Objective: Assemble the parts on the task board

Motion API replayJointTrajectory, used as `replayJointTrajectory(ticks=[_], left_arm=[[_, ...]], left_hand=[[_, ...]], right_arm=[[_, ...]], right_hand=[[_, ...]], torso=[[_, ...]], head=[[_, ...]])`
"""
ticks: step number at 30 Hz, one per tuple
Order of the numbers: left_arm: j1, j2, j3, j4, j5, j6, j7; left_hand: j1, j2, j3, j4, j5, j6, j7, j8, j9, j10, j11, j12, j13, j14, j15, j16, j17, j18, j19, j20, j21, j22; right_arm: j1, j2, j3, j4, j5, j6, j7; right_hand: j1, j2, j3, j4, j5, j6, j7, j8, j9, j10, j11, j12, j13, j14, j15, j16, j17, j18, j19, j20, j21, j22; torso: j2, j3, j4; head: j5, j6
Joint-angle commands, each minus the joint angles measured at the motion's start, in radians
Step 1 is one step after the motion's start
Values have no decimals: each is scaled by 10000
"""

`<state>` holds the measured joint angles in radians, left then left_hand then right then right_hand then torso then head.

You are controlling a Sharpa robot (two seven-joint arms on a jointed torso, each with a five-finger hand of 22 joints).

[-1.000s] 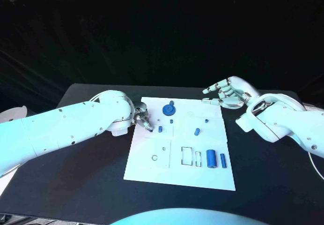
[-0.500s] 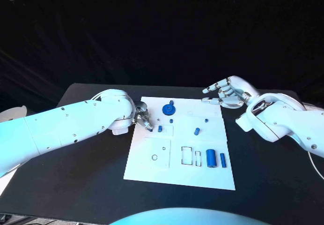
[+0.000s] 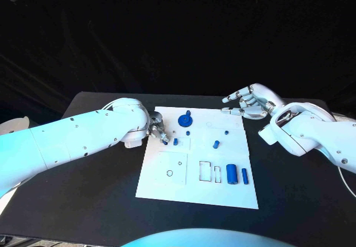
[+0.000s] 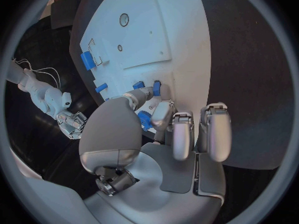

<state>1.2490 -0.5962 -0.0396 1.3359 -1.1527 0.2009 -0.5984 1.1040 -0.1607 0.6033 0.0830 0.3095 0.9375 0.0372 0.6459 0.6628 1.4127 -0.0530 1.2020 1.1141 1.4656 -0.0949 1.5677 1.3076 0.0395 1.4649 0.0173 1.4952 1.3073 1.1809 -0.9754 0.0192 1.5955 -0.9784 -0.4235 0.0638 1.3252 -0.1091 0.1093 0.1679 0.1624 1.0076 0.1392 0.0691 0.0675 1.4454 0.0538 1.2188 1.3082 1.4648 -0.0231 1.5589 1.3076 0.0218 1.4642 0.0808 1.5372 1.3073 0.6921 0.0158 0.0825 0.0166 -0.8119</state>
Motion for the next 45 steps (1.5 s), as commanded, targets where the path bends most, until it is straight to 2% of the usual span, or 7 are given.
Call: replayJointTrajectory(ticks=[1,18,22,27,33,38,45], left_arm=[[-111,64,-76,-56,144,292,-186],[-130,108,-76,-272,144,288,-311],[-131,98,-76,-303,144,287,-332],[-131,53,-72,-312,144,180,-350],[-132,-32,-52,-286,125,-3,-362],[-133,-91,-39,-241,116,-277,-352],[-132,-331,-1,-47,464,-1243,-159]], left_hand=[[-148,12,-128,39,-1,358,-268,-43,-9,29,-14,50,28,1052,-65,31,2632,-148,627,-78,52,1661],[-496,-1,-695,283,-22,511,-310,-41,-23,113,-46,194,209,1052,-92,31,2632,-172,670,-103,116,1761],[-685,-28,-1213,475,-32,585,-321,-40,-28,133,-53,221,248,1052,-95,31,2632,-182,689,-106,144,1805],[-898,-86,-2613,888,-62,666,-318,-49,-32,140,-46,237,289,1052,-100,31,2632,-193,707,-106,168,1854],[-849,81,-3660,1298,-996,686,-298,-79,-46,147,-36,252,324,1052,-92,31,2632,-198,719,-106,183,1886],[-715,217,-4079,1504,-1111,698,-300,-83,-48,151,-39,254,334,1052,-92,31,2632,-204,731,-106,199,1914],[-618,441,-4502,1843,-1107,608,-268,-141,-69,66,-19,104,178,1052,-93,31,2632,-165,668,-113,82,1773]], right_arm=[[-5,3,0,21,-67,102,49],[-5,-16,0,48,-71,97,43],[-5,-21,0,53,-70,86,46],[-5,-25,0,58,-66,85,49],[-5,-29,0,55,-63,89,52],[-5,-29,0,46,-62,107,38],[-5,-41,0,48,-62,119,20]], right_hand=[[-35,111,-65,11,65,48,-16,-5,8,-53,-35,-14,656,981,15,-52,2296,-46,683,35,-39,1912],[-76,125,-122,54,147,49,-16,-5,8,-55,-35,-13,651,979,16,-56,2288,-47,685,35,-38,1916],[-122,131,-175,96,192,50,-17,-5,8,-53,-34,-9,649,980,16,-56,2290,-46,682,36,-42,1909],[-154,128,-211,122,212,48,-17,-6,7,-54,-34,-11,645,978,17,-60,2283,-46,684,35,-40,1912],[-169,129,-229,135,222,48,-17,-6,7,-54,-34,-10,644,976,17,-64,2276,-44,679,36,-45,1904],[-169,129,-229,135,222,48,-17,-6,7,-54,-34,-10,644,976,17,-64,2276,-44,679,36,-45,1904],[-177,129,-238,142,230,48,-17,-7,7,-54,-34,-10,644,978,17,-61,2281,-45,682,36,-43,1908]], torso=[[8,-9,-4],[-7,-8,4],[-7,-4,6],[-2,-11,-2],[-4,-11,2],[1,-16,6],[-11,-9,30]], head=[[-32,6],[-24,-7],[-32,-2],[-22,-2],[-51,-12],[-53,-9],[-55,-8]])
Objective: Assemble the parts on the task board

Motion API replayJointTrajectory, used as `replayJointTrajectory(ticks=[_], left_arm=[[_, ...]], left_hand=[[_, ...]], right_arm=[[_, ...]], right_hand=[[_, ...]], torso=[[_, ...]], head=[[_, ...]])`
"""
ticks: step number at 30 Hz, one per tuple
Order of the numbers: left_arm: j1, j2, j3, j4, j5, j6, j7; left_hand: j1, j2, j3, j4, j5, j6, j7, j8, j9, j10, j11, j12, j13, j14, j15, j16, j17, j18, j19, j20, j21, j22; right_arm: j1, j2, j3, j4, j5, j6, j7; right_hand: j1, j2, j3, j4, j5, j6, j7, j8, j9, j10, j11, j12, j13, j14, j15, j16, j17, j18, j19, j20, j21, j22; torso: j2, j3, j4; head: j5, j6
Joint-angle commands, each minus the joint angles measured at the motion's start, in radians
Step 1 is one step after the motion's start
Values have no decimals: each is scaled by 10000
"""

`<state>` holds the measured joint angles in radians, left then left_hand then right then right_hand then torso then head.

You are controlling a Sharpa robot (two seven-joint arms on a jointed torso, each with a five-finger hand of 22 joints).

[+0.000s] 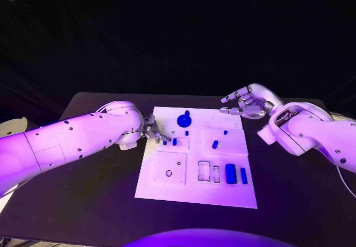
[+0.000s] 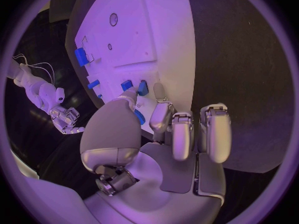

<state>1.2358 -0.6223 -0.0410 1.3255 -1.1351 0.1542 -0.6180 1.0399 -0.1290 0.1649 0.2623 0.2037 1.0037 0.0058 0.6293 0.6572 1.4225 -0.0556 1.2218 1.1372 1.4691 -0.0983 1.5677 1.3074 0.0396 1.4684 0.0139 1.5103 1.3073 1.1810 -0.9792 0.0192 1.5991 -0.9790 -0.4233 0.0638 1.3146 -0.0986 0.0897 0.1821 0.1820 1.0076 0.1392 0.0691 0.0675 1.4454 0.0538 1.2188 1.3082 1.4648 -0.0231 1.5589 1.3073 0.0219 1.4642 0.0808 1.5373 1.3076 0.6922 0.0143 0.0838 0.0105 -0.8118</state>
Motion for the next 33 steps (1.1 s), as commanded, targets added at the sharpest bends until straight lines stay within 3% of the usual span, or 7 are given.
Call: replayJointTrajectory(ticks=[1,5,10,16,22,29,33], left_arm=[[2,-111,19,78,438,-977,108],[7,-233,36,112,1387,-1851,554],[12,-357,43,97,3011,-2792,1444],[12,-377,38,104,3016,-3337,2747],[6,-200,-2,175,1361,-3289,3815],[-12,318,-86,-62,-986,-3619,5120],[-47,625,-128,-338,-1953,-3643,5376]], left_hand=[[28,137,-195,110,-50,-103,66,-1,-21,-68,19,-142,-101,1017,-55,31,2634,-156,616,-80,-100,1737],[98,99,-714,269,-40,-523,235,-266,-133,-533,152,-806,-792,1017,13,31,2634,-22,367,-27,-539,1212],[122,208,-1607,301,-353,-1360,677,-890,-571,-2609,556,-3901,-4025,947,327,-111,2426,390,-474,244,-2074,-492],[1753,356,-1901,33,-310,-2206,1261,-1401,-1240,-4337,1146,-5177,-5018,-956,852,-3584,-1638,1408,-3121,712,-7150,-5451],[4133,657,-1032,-707,-425,-2283,1447,-1898,-2037,-5048,1373,-6515,-6332,-2352,979,-6220,-4269,1419,-3353,938,-8484,-6401],[5181,80,188,-1067,-734,-1329,1385,-3120,-3582,-4440,1237,-7827,-8203,-2346,958,-6760,-4965,1407,-2915,856,-9097,-6910],[5022,-137,405,-1044,-742,-1026,1306,-3481,-3958,-4280,1287,-8134,-8667,-1661,935,-5864,-4192,1444,-2541,799,-9002,-6888]], right_arm=[[-6,-4,0,12,-56,118,20],[-6,-5,0,10,-56,120,15],[-6,-10,0,2,-56,130,5],[-6,-23,0,7,-56,135,-5],[-6,-21,0,10,-56,139,-6],[-6,5,0,1,-56,150,0],[-6,18,0,-7,-56,154,4]], right_hand=[[-72,23,-42,-1,34,48,-17,-7,7,-54,-34,-10,644,977,17,-61,2285,-46,682,36,-43,1905],[-72,23,-42,-1,34,48,-17,-7,7,-54,-34,-10,644,977,17,-61,2285,-46,682,36,-43,1905],[-72,23,-42,-1,34,48,-17,-7,7,-54,-34,-10,644,977,17,-61,2285,-46,682,36,-43,1905],[-72,23,-42,-1,34,48,-17,-7,7,-54,-34,-10,644,977,17,-61,2285,-46,682,36,-43,1905],[-76,33,-57,9,56,50,-19,-5,8,-46,-35,10,653,977,16,-62,2283,-47,684,36,-41,1909],[-63,44,-58,6,70,52,-21,-4,8,-44,-36,17,656,977,15,-64,2280,-47,685,36,-41,1910],[-53,50,-57,2,77,53,-22,-4,9,-42,-38,21,658,977,15,-63,2282,-47,683,36,-42,1907]], torso=[[-19,6,21],[-15,9,10],[-14,4,-6],[-5,10,4],[-1,7,-6],[9,6,-30],[12,7,-34]], head=[[3,3],[20,22],[14,41],[-1,75],[6,87],[-29,143],[-64,172]])
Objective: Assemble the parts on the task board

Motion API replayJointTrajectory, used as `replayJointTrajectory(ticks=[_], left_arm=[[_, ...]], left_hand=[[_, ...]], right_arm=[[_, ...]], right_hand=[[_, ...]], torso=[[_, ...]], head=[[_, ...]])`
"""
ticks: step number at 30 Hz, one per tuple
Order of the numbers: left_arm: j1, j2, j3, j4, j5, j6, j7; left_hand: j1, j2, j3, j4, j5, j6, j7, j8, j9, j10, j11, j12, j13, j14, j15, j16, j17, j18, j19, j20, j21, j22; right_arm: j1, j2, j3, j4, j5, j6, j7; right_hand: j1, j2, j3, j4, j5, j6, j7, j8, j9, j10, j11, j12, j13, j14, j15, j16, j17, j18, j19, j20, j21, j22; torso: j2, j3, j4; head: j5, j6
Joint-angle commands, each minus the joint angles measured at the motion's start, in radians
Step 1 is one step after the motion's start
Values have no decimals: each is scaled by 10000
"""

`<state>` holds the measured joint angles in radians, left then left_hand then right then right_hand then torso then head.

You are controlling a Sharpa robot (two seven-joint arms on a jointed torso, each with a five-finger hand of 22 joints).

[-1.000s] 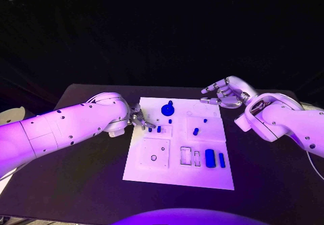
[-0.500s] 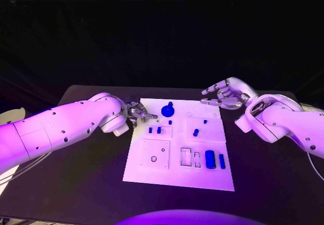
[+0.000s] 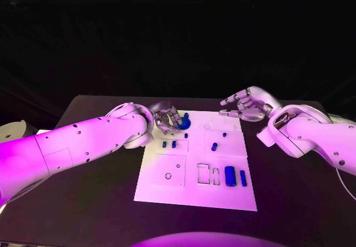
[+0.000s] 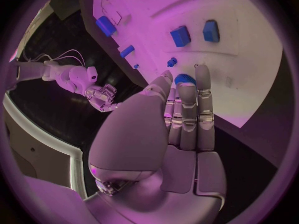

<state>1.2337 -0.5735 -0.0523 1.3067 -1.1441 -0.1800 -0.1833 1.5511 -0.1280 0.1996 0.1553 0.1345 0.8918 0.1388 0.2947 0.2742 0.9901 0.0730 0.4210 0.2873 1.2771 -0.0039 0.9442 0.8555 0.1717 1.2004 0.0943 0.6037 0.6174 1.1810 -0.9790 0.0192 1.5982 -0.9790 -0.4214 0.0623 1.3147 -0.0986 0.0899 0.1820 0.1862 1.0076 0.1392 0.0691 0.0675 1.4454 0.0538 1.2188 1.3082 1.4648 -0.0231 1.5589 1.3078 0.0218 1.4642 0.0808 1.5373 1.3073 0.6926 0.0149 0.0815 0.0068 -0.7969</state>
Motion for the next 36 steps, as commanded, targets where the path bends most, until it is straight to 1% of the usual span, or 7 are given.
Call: replayJointTrajectory(ticks=[1,3,8,10,14,21,36], left_arm=[[-43,223,-25,-240,-2093,-270,1042],[-83,388,-44,-418,-2474,-205,1042],[-179,705,-65,-724,-3044,19,886],[-198,796,-69,-798,-3143,101,814],[-218,952,-72,-899,-3246,246,711],[-229,1108,-75,-975,-3349,566,632],[-296,1407,-77,-1248,-3430,1177,436]], left_hand=[[-144,-237,109,27,-46,172,-45,-263,-247,80,-1,-249,-330,575,-15,831,730,126,338,-13,138,38],[-303,-321,185,83,-55,331,-39,-439,-419,116,34,-457,-593,1144,-25,1863,1742,115,655,-16,283,107],[-503,-450,400,98,-51,673,-49,-793,-754,254,46,-934,-1173,2063,-34,3806,3722,-315,1919,-39,2829,2508],[-544,-467,462,91,-51,772,-61,-875,-831,335,35,-1048,-1316,2193,-48,4095,4016,-409,2151,-57,3397,3058],[-610,-486,598,75,-51,985,-98,-1016,-957,620,-10,-1219,-1546,2267,-100,4172,3969,-530,2414,-101,4128,3783],[-688,-518,753,60,-49,1243,-125,-1146,-1061,932,-50,-1477,-1779,2252,-140,3966,3517,-606,2576,-154,4600,4261],[-657,-467,1078,-51,-42,1526,-180,-1296,-1164,1327,-107,-1799,-2005,2256,-207,3881,3192,-663,2668,-204,4920,4605]], right_arm=[[-6,19,0,0,-56,135,20],[-6,26,0,-3,-56,137,22],[-6,42,0,-10,-56,145,29],[-6,45,0,-10,-56,146,30],[-7,55,0,-11,-56,149,34],[-7,73,0,-13,-56,154,41],[-7,104,0,-9,-56,162,53]], right_hand=[[-53,51,-58,4,36,53,-22,-4,8,-42,-38,21,658,977,15,-63,2276,-46,683,36,-43,1910],[-53,51,-58,4,36,53,-22,-4,8,-42,-38,21,658,977,15,-63,2276,-46,683,36,-43,1910],[-38,58,-57,-3,45,54,-23,-3,9,-44,-39,16,654,977,14,-62,2278,-44,680,35,-46,1904],[-38,58,-57,-3,45,54,-23,-3,9,-44,-39,16,654,977,14,-62,2278,-44,680,35,-46,1904],[-25,63,-57,-8,51,55,-23,-3,9,-41,-40,23,657,976,13,-65,2273,-45,682,35,-44,1908],[-25,63,-57,-8,51,55,-23,-3,9,-41,-40,23,657,976,13,-65,2273,-45,682,35,-44,1908],[4,73,-56,-22,62,58,-24,-2,9,-39,-42,30,660,977,12,-64,2275,-46,684,34,-42,1912]], torso=[[8,0,-4],[12,2,-8],[11,1,-4],[10,-1,1],[4,4,3],[-4,9,11],[4,5,10]], head=[[-40,22],[-48,29],[-84,16],[-86,7],[-89,-15],[-87,-19],[-107,-37]])
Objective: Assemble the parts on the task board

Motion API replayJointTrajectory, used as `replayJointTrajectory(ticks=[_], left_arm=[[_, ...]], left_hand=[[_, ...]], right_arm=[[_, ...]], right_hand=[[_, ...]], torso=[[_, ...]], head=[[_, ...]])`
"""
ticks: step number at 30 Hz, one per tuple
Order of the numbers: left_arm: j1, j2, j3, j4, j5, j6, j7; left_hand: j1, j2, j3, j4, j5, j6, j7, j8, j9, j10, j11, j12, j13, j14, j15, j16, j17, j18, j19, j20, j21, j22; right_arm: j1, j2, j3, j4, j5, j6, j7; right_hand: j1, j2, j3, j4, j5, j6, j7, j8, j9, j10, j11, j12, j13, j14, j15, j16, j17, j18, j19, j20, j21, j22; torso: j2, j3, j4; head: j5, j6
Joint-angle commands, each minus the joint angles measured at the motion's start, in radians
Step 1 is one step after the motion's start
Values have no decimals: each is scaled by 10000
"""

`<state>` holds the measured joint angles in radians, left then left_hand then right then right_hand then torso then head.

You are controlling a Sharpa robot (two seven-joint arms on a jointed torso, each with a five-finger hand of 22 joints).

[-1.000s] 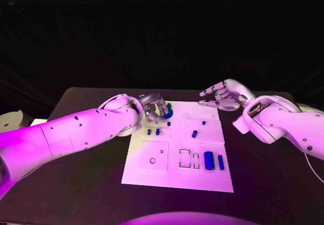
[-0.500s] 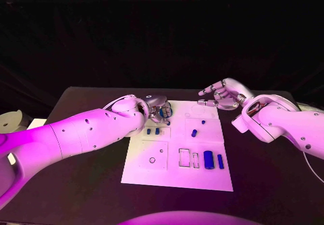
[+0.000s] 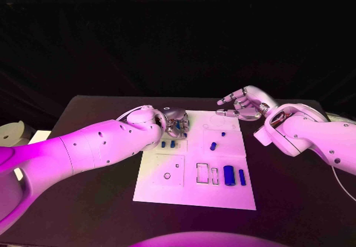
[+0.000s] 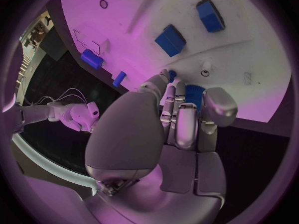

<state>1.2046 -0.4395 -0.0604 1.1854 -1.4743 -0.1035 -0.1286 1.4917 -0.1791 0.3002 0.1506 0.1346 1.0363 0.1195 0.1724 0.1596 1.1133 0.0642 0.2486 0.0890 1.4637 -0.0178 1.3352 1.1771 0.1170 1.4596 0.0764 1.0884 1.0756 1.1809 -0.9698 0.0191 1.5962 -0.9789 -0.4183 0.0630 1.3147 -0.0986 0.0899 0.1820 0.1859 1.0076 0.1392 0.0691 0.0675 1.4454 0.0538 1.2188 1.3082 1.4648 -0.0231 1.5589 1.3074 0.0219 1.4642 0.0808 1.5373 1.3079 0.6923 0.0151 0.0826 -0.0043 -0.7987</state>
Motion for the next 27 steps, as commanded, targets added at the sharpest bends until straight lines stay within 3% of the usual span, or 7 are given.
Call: replayJointTrajectory(ticks=[1,27], left_arm=[[-7,83,4,-55,-130,431,-127],[-122,393,7,-384,-220,638,-254]], left_hand=[[-63,44,75,-4,-42,82,13,-74,-19,97,-19,-76,-23,390,-68,-29,-26,-117,76,-25,73,22],[-120,218,991,-410,-108,697,-48,-241,-120,869,-122,-568,-180,380,-159,51,-270,-164,104,-103,339,367]], right_arm=[[-6,14,0,12,-56,133,45],[-4,27,1,4,-56,145,46]], right_hand=[[3,73,-57,-21,64,58,-24,-2,9,-39,-42,31,660,977,12,-64,2279,-47,684,34,-42,1907],[34,89,-59,-34,74,64,-26,1,10,-34,-43,47,667,977,10,-64,2281,-49,689,33,-38,1915]], torso=[[9,3,-3],[-5,8,9]], head=[[6,-17],[-29,-35]])
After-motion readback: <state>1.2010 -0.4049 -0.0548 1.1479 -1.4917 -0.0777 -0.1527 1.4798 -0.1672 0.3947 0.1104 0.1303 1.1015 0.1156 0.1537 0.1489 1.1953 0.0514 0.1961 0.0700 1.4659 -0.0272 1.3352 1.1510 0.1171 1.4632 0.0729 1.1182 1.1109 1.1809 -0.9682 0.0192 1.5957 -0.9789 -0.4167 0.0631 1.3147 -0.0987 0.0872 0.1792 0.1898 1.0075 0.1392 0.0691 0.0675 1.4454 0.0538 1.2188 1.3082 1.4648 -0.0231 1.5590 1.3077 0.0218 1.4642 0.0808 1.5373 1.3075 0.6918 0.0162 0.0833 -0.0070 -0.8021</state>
